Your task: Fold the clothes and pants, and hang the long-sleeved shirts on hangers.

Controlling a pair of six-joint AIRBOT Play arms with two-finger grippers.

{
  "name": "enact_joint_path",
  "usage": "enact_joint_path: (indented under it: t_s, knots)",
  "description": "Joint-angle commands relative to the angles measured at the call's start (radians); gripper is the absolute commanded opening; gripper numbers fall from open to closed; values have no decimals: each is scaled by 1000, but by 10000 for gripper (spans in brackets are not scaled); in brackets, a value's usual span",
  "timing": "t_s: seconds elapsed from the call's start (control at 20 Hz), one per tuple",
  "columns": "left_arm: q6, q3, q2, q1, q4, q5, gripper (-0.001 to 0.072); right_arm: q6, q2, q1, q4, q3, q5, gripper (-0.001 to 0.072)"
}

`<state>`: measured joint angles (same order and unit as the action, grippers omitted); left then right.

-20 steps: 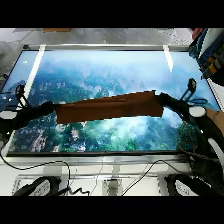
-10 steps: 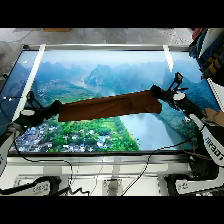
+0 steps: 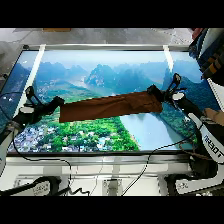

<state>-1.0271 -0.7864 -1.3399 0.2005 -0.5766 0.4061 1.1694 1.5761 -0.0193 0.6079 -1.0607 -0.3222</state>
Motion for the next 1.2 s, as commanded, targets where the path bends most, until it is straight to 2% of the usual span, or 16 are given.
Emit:
enact_joint_path:
  t_s: [0.0, 0.15, 0.3, 0.5, 0.65, 0.7, 0.8, 0.85, 0.9, 0.95, 1.0, 1.05, 1.1, 1.15]
  knots:
    - [-40, -3, 20, 121, -113, 218, 688, -1, 1, 0, 3, -1, -27, 685]
    - [4, -3, -26, 207, -156, 383, 688, 0, 1, 0, 3, -1, -53, 685]
    - [69, -54, -124, 205, -153, 488, 689, -1, 1, 0, 3, -1, -117, 685]
    - [79, -199, -280, 150, -153, 542, 688, -11, 1, 0, 6, -27, -231, 684]
    - [79, -298, -364, 74, -153, 564, 682, -44, 1, 3, 64, -91, -335, 684]
    - [79, -317, -379, 43, -153, 563, 614, -63, 1, 3, 73, -117, -376, 684]
    - [97, -333, -386, -18, -156, 555, 408, -66, 1, 3, 78, -168, -443, 683]
    - [97, -339, -386, -40, -157, 563, 262, -66, 1, 4, 79, -193, -475, 683]
    - [97, -350, -386, -53, -157, 584, 51, -66, 1, 6, 79, -213, -504, 683]
    - [100, -367, -386, -56, -157, 613, 17, -66, 1, 13, 79, -232, -533, 681]
    - [100, -389, -384, -56, -157, 649, 18, -67, 1, 23, 82, -247, -555, 624]
    - [100, -418, -378, -50, -158, 697, 17, -68, 1, 39, 84, -258, -567, 415]
    - [100, -444, -366, -43, -161, 729, 17, -72, 1, 56, 90, -263, -570, 141]
    - [101, -477, -345, -36, -184, 754, 17, -80, 2, 79, 106, -262, -559, 10]
